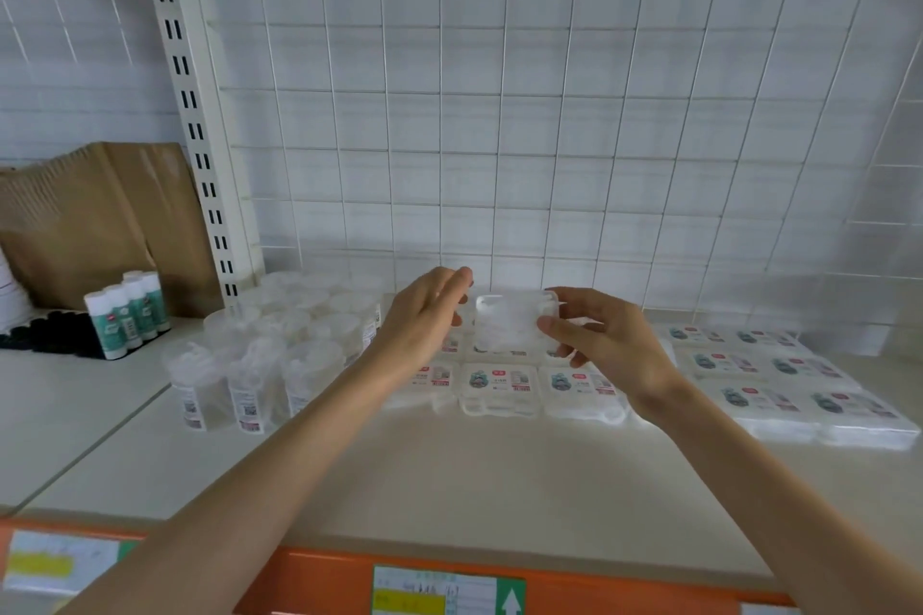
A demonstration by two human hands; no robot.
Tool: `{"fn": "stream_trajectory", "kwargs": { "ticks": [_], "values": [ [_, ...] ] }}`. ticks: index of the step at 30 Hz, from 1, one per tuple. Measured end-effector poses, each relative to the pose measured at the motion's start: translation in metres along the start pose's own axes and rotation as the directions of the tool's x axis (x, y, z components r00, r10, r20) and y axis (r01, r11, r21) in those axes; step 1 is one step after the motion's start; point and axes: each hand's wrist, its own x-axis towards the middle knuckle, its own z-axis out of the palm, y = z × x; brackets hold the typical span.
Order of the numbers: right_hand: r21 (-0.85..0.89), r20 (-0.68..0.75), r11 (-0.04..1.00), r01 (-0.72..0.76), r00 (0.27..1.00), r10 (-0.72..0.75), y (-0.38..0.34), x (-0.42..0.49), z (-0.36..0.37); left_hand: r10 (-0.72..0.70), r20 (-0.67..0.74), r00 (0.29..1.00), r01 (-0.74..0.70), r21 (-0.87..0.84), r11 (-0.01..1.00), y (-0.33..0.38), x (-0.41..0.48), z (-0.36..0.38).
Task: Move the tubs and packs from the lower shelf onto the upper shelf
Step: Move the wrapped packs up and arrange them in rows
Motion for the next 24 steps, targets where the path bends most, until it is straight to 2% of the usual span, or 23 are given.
{"fn": "stream_trajectory", "kwargs": {
  "ticks": [3,7,11,14,18,22,24],
  "values": [
    [0.010,-0.019,0.998,0.062,0.998,-0.062,-0.002,-0.002,0.001,-0.135,0.081,0.987,0.138,-0.034,0.990,0.001,-0.001,-0.001],
    [-0.019,-0.020,0.992,0.121,0.992,-0.121,-0.005,-0.004,0.002,-0.228,0.190,0.955,0.244,-0.067,0.967,0.013,-0.006,-0.001],
    [-0.040,-0.002,0.989,0.144,0.989,-0.145,-0.006,-0.006,0.002,-0.284,0.272,0.920,0.347,-0.221,0.912,0.017,-0.006,-0.001],
    [-0.021,-0.002,0.990,0.139,0.990,-0.139,-0.005,-0.006,0.001,-0.298,0.275,0.914,0.379,-0.318,0.869,0.015,-0.004,-0.003],
    [0.034,0.076,0.998,0.055,0.995,-0.058,-0.003,-0.005,0.000,-0.271,0.301,0.914,0.390,-0.469,0.793,0.013,0.000,-0.002],
    [0.120,0.130,0.993,-0.009,0.991,-0.007,-0.002,-0.002,-0.002,-0.229,0.288,0.930,0.352,-0.517,0.780,0.010,0.000,-0.003],
    [0.190,0.111,0.981,-0.032,0.994,0.011,-0.001,-0.001,-0.001,-0.217,0.283,0.934,0.338,-0.509,0.792,0.009,0.000,-0.004]
  ]
}}
